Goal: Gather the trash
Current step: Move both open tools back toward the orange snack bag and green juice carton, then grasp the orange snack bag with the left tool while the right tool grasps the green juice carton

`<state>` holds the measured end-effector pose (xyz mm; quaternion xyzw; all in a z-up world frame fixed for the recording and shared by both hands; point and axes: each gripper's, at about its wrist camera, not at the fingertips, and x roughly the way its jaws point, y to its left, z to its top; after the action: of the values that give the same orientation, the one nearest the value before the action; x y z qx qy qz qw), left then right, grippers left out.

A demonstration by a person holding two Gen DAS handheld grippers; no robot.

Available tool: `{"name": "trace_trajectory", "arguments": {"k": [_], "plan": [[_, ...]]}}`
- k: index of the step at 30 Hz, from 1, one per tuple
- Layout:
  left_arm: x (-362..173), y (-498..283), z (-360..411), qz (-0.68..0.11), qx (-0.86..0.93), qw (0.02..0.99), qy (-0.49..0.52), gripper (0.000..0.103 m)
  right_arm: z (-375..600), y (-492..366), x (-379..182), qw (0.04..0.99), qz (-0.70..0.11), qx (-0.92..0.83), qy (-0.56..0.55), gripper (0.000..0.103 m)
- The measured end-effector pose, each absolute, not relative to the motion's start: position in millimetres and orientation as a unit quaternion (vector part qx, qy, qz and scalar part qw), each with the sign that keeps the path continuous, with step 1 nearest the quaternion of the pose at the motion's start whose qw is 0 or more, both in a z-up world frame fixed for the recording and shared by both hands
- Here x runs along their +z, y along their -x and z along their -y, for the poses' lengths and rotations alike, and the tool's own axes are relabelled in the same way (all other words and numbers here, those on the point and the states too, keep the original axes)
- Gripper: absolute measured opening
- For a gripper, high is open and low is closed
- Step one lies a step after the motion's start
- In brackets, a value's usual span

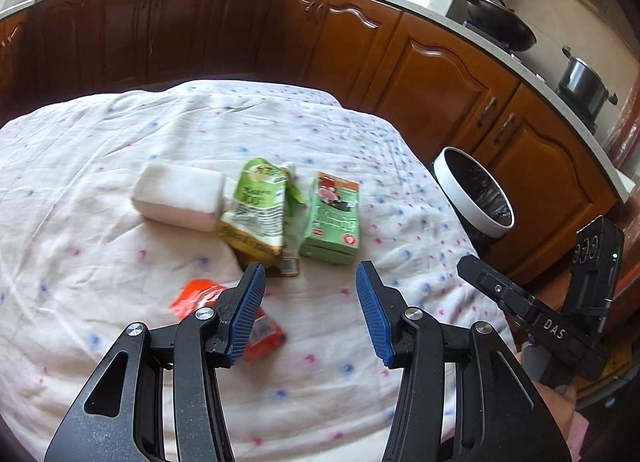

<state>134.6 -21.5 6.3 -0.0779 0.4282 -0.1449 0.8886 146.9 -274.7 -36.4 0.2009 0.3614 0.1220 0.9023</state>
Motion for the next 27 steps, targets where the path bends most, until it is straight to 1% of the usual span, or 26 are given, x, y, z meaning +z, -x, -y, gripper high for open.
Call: {"name": "trace_trajectory", "arguments": {"k": [4, 6, 7, 8, 10, 11, 22, 24, 25, 26, 27], "plan": [[8, -129, 8, -0.423, -0.131, 0.894, 0.074, 0.048, 260, -157, -35, 0.9, -0.364, 0.135, -0.199, 0.086], [5, -128, 3, -0.426, -0.126, 0.893, 0.073, 0.053, 252, -163, -35, 0.898, -0.369, 0.141, -0.195, 0.086], [3, -127, 0, -0.427, -0.122, 0.893, 0.073, 0.058, 246, -167, -36, 0.897, -0.372, 0.144, -0.192, 0.086], [1, -126, -2, -0.429, -0.12, 0.893, 0.072, 0.061, 241, -172, -38, 0.895, -0.375, 0.147, -0.189, 0.086], [-4, -126, -7, -0.433, -0.115, 0.891, 0.071, 0.061, 233, -180, -41, 0.892, -0.383, 0.151, -0.188, 0.086], [-6, -127, -7, -0.435, -0.115, 0.89, 0.07, 0.064, 229, -186, -43, 0.889, -0.388, 0.154, -0.19, 0.086], [-37, -137, -10, -0.459, -0.102, 0.88, 0.063, 0.064, 206, -230, -62, 0.877, -0.424, 0.14, -0.179, 0.084], [-41, -140, -13, -0.463, -0.099, 0.878, 0.068, 0.063, 200, -236, -65, 0.875, -0.431, 0.139, -0.173, 0.078], [-42, -141, -14, -0.464, -0.098, 0.878, 0.069, 0.061, 198, -238, -66, 0.874, -0.434, 0.139, -0.171, 0.076], [-43, -141, -14, -0.464, -0.097, 0.878, 0.07, 0.056, 195, -240, -69, 0.871, -0.44, 0.139, -0.167, 0.072], [-44, -142, -15, -0.465, -0.099, 0.877, 0.07, 0.052, 193, -243, -73, 0.869, -0.446, 0.139, -0.165, 0.064]]}}
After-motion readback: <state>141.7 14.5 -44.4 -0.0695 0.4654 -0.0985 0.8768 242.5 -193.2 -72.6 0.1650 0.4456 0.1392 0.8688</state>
